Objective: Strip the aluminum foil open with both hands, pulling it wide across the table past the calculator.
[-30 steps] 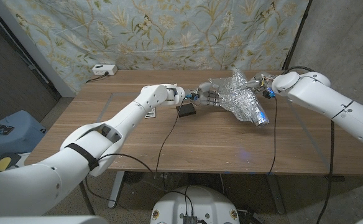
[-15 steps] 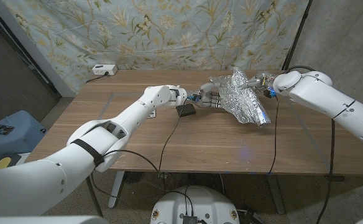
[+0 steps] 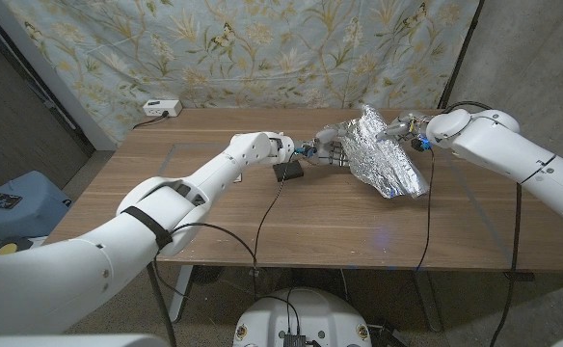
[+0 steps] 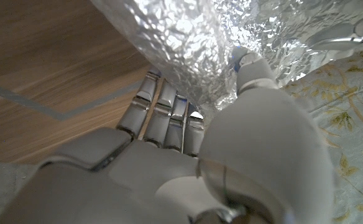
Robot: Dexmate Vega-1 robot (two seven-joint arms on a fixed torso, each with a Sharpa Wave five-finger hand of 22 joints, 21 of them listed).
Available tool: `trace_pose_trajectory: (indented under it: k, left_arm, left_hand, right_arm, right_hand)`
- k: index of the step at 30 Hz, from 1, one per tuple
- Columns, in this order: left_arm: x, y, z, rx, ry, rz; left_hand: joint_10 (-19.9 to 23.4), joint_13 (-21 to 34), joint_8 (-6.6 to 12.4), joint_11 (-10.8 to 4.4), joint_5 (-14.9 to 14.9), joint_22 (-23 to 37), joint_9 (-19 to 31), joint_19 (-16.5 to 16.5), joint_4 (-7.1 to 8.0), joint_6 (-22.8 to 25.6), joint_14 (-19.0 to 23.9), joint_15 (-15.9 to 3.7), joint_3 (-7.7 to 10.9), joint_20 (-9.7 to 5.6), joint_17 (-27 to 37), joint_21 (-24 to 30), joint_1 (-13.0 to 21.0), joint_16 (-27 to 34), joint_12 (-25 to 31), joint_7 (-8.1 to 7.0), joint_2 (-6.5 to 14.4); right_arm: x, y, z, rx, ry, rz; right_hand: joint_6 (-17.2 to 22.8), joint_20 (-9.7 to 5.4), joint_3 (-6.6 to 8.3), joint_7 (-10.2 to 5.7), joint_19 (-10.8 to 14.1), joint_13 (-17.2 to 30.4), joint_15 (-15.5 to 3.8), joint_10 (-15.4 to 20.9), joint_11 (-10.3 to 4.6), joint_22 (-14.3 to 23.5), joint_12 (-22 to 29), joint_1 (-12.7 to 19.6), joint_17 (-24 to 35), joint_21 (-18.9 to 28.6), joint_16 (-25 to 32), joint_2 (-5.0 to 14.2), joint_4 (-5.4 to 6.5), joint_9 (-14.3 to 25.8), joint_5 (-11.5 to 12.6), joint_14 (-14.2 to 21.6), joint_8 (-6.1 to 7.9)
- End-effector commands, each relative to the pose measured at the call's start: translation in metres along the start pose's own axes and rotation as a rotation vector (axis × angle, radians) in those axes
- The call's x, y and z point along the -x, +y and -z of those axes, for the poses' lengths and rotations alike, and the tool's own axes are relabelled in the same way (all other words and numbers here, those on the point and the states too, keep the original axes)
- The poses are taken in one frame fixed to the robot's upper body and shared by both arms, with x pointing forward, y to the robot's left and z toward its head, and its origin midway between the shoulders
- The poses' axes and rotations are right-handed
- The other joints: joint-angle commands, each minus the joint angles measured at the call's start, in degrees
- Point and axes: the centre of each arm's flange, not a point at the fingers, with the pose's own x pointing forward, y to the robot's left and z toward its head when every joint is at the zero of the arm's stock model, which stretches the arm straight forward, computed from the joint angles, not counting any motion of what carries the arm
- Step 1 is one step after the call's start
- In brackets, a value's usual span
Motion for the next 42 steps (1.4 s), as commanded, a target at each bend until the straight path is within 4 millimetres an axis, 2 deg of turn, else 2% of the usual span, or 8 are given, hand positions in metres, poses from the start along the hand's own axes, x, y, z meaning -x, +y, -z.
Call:
trace_pose_trajectory:
  k: [1, 2, 8, 16, 18, 22, 25, 42]
  left_arm:
    - [-0.007, -0.002, -0.001, 0.005, 0.003, -0.001]
    - [-0.007, -0.002, 0.0, 0.008, 0.004, -0.003]
    - [-0.006, -0.001, -0.002, 0.018, 0.005, -0.015]
    - [-0.002, 0.003, 0.001, 0.042, 0.0, -0.055]
    - [-0.001, 0.004, 0.001, 0.044, 0.001, -0.06]
    - [0.002, 0.006, 0.001, 0.051, -0.002, -0.074]
    - [0.003, 0.007, 0.002, 0.052, -0.001, -0.079]
    - [0.003, 0.009, 0.005, 0.079, -0.009, -0.129]
  left_hand:
    - [1.28, -0.33, 0.55, -0.48, -1.19, 0.0, -0.11, 1.27, -0.53, 0.77, 0.94, -0.57, -0.56, -0.02, -0.34, 0.24, 1.48, 0.79, -0.22, -0.29, 0.02]
    - [2.02, -0.48, 0.72, -1.04, -1.64, 0.0, -0.17, 2.06, -0.5, 1.13, 1.51, -0.77, -0.84, -0.09, -0.48, 0.55, 1.89, 1.06, -0.24, -0.43, 0.1]
    - [3.16, -0.61, 1.14, -0.96, -2.43, -0.01, -0.24, 3.17, -0.37, 2.26, 2.46, -1.2, -1.44, -0.28, -0.67, 0.98, 2.49, 1.49, -0.28, -0.66, 0.26]
    - [5.49, -0.65, 1.56, -2.01, -3.56, 0.01, -0.29, 4.76, -0.32, 3.77, 4.27, -2.13, -2.32, -0.97, -0.9, 1.65, 3.48, 2.25, 0.01, -1.04, 0.5]
    - [8.96, -0.59, 2.31, -2.89, -4.43, 0.06, -0.29, 7.18, -0.47, 6.6, 8.33, -4.18, -2.46, -1.94, -0.92, 2.77, 5.27, 3.89, 0.75, -1.35, 1.53]
    - [10.74, -0.5, 2.69, -3.47, -4.64, 0.09, -0.29, 8.52, -0.84, 8.1, 9.47, -4.65, -2.08, -2.69, -0.99, 3.45, 7.03, 4.31, 1.12, -1.64, 2.23]
    - [12.26, -0.42, 3.02, -4.46, -4.81, 0.11, -0.28, 9.59, -0.66, 9.4, 11.14, -5.34, -1.99, -3.23, -1.17, 3.99, 7.4, 4.71, 1.47, -1.71, 2.34]
    - [19.56, 0.0, 4.86, -6.87, -5.48, 0.19, -0.25, 14.31, -0.32, 16.7, 19.28, -9.19, -1.14, -5.33, -1.94, 6.73, 8.6, 6.17, 2.81, -3.27, 2.57]
  right_arm:
    - [0.003, -0.003, 0.003, -0.005, 0.006, 0.01]
    - [0.003, -0.003, 0.003, -0.005, 0.005, 0.008]
    - [0.002, -0.003, 0.001, -0.003, 0.0, 0.003]
    - [0.001, -0.003, -0.002, 0.001, -0.001, 0.007]
    - [0.001, -0.003, -0.003, 0.001, 0.0, 0.007]
    - [0.001, -0.002, -0.005, 0.002, 0.0, 0.007]
    - [0.001, -0.002, -0.006, 0.004, -0.004, 0.004]
    - [0.003, 0.0, -0.011, 0.004, -0.009, 0.013]
  right_hand:
    - [-0.56, 0.05, 8.65, 0.18, 0.48, 4.42, -3.16, 0.64, -0.83, -0.47, 0.14, -1.47, -0.24, 0.36, 0.16, -0.05, 9.73, 0.92, -6.26, 0.84, 0.58]
    - [-0.57, 0.07, 8.61, 0.18, 0.5, 4.4, -3.17, 0.64, -0.96, -0.51, 0.12, -1.44, -0.28, 0.36, 0.16, -0.05, 9.67, 0.96, -6.33, 0.89, 0.61]
    - [-0.72, 0.04, 7.91, 0.27, 0.53, 4.39, -3.16, 0.8, -1.05, -0.99, 0.1, -1.55, -0.72, 0.32, 0.12, 0.34, 9.24, 1.4, -7.22, 0.85, 0.89]
    - [-0.89, -0.03, 7.22, 0.23, 0.7, 4.39, -3.07, 0.86, -1.03, -1.52, 0.02, -1.58, -1.22, 0.34, 0.13, 0.89, 8.73, 1.89, -8.03, 0.98, 1.2]
    - [-0.93, -0.05, 7.1, 0.2, 0.68, 4.42, -3.08, 0.87, -1.04, -1.6, 0.02, -1.59, -1.25, 0.32, 0.16, 1.02, 8.65, 1.97, -8.14, 0.92, 1.25]
    - [-0.89, -0.04, 6.85, 0.23, 0.75, 4.46, -3.1, 0.9, -0.97, -1.78, 0.03, -1.58, -1.41, 0.34, 0.2, 1.19, 8.44, 2.15, -8.37, 0.98, 1.39]
    - [-0.9, -0.01, 6.67, 0.22, 0.78, 4.42, -3.2, 0.93, -0.98, -1.89, -0.02, -1.64, -1.49, 0.34, 0.24, 1.29, 8.35, 2.25, -8.5, 1.03, 1.47]
    - [-0.79, -0.13, 5.74, 0.2, 1.04, 4.52, -3.33, 1.28, -1.12, -2.56, 0.02, -1.56, -2.05, 0.4, 0.44, 2.02, 7.46, 2.9, -9.07, 1.33, 2.0]
